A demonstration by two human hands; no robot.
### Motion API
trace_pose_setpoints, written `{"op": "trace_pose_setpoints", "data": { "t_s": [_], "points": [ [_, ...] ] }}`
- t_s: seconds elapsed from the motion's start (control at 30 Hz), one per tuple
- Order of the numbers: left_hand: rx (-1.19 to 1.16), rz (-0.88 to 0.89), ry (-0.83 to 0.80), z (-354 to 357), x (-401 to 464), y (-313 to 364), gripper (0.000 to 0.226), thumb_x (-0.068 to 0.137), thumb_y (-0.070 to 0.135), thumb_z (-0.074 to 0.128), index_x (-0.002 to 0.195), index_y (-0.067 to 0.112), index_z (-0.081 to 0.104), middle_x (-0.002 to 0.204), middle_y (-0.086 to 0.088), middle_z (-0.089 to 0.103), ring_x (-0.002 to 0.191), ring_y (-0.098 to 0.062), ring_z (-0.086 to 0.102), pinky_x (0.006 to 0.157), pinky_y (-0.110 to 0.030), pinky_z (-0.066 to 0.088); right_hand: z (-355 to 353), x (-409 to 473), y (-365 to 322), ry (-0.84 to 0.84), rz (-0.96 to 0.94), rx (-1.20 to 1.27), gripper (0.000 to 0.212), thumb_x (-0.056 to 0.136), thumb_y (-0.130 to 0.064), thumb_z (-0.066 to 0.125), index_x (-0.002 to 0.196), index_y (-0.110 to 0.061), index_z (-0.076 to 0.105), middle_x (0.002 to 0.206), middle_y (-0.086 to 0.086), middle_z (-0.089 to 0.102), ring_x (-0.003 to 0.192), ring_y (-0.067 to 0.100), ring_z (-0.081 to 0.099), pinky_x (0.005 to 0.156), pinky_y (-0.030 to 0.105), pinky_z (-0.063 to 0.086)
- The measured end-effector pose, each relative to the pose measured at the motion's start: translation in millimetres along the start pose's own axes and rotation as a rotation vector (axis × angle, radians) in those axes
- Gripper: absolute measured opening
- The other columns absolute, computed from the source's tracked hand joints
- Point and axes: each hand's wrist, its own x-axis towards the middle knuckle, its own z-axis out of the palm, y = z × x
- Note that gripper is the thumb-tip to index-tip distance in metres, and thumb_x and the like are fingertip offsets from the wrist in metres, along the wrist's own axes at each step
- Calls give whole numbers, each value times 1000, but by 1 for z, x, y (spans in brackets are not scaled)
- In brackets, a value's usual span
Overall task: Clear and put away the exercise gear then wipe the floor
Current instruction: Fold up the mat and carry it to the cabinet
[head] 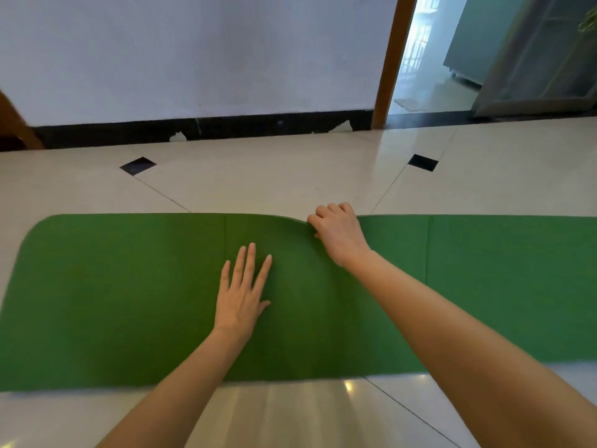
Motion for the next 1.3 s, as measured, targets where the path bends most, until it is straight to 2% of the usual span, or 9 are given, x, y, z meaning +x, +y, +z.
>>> {"op": "trace_pose_setpoints", "data": {
  "t_s": [0.23,0.33,0.53,0.67,0.73,0.9,0.97,1.1,1.3],
  "points": [
    [-219,159,-151,40,0,20,88,81,75,13,146,21,-12,155,-18,1,142,-35,4,109,-52,14,52,33,-6,-60,68,-74,28,88,-6,50,115,-9,56,118,9,50,110,27,41,90,35,30],
    [-130,279,-273,64,-7,37,96,56,86,-7,126,34,-45,139,-10,-45,129,-32,-38,106,-53,-15,80,31,-13,-138,141,-6,40,85,-1,50,125,-6,45,127,12,44,116,28,38,92,35,31],
    [-163,234,-408,91,4,43,105,25,85,-35,118,40,-52,140,-10,-41,127,-29,-36,109,-61,-5,117,-4,-19,-358,90,332,76,92,-22,55,150,-19,7,150,14,25,136,29,28,109,40,26],
    [-249,186,-272,103,7,43,93,45,91,-24,125,47,-43,146,-12,-25,138,-36,-11,105,-70,17,121,-60,-6,-422,22,329,66,96,-30,47,150,-20,10,154,10,21,142,25,20,116,40,17],
    [-263,199,-355,105,6,42,100,34,92,-27,121,46,-47,140,-10,-38,132,-30,-26,109,-64,6,126,-93,3,-440,18,324,62,97,-32,43,149,-17,14,154,9,22,142,23,21,116,40,17],
    [-236,218,-418,97,6,41,115,22,91,-31,123,36,-43,138,-7,-41,127,-24,-33,112,-57,1,127,-181,12,-401,29,294,49,85,-43,40,125,-20,57,124,0,61,112,16,60,92,29,49],
    [-244,194,-386,101,4,38,116,31,91,-29,132,33,-34,141,-9,-34,133,-26,-25,112,-56,5,124,-205,17,-446,-41,256,54,81,-54,39,123,-26,57,125,-3,61,114,13,59,91,29,49],
    [-313,236,-155,95,-11,40,78,89,69,2,143,21,33,145,-9,29,132,-26,42,109,-44,30,113,-225,37,-546,-97,138,59,80,-59,37,134,-34,42,134,-1,56,120,16,56,91,32,50],
    [-290,559,124,135,-69,62,60,96,44,17,150,18,12,158,-6,8,145,-20,7,114,-37,8,94,-228,43,-628,48,68,57,79,-44,36,135,-35,40,122,2,65,104,20,66,77,31,56]
  ]
}}
